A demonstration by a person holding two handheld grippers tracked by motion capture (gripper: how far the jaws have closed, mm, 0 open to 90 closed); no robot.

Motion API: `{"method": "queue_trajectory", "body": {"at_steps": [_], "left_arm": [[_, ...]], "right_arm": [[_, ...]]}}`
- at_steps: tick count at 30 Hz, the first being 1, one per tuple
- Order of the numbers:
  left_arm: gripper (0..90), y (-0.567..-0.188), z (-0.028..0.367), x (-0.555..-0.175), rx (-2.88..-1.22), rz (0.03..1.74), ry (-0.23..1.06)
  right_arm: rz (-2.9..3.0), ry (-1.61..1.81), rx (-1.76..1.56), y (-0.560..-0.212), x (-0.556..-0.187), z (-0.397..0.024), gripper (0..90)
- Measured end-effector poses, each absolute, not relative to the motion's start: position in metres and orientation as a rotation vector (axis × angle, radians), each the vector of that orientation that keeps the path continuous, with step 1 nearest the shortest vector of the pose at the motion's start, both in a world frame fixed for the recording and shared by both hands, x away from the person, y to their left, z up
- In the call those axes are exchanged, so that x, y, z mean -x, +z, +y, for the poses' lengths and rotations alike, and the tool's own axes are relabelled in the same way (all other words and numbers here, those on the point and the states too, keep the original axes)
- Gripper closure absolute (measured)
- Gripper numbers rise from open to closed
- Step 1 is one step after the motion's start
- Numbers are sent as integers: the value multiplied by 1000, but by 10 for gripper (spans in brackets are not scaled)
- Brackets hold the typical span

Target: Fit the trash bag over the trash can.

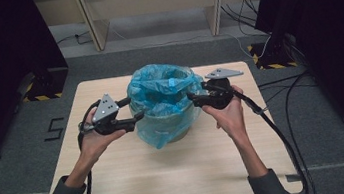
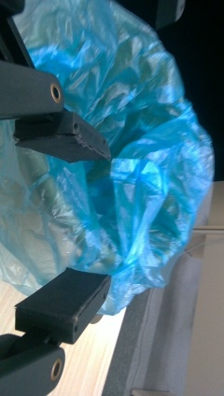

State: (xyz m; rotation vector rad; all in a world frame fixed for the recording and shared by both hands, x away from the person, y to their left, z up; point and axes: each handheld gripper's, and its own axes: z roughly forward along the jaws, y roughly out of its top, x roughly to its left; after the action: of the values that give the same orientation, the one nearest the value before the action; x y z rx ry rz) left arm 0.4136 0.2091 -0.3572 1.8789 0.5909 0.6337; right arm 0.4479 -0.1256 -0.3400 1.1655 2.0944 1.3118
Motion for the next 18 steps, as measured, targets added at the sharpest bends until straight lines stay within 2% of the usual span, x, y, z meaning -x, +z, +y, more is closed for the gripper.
{"method": "queue_trajectory", "body": {"at_steps": [7, 11, 14, 18], "left_arm": [[307, -358, 217, -416, -1869, 612, 610], [295, -354, 226, -420, -1824, 643, 597], [294, -350, 238, -430, -1790, 694, 622], [294, -350, 249, -453, -1733, 787, 584]], "right_arm": [[2082, 1275, -1194, -345, -477, -136, 458], [2070, 1280, -1194, -342, -484, -140, 443], [2071, 1285, -1181, -338, -478, -139, 412], [2066, 1299, -1133, -333, -462, -130, 381]]}}
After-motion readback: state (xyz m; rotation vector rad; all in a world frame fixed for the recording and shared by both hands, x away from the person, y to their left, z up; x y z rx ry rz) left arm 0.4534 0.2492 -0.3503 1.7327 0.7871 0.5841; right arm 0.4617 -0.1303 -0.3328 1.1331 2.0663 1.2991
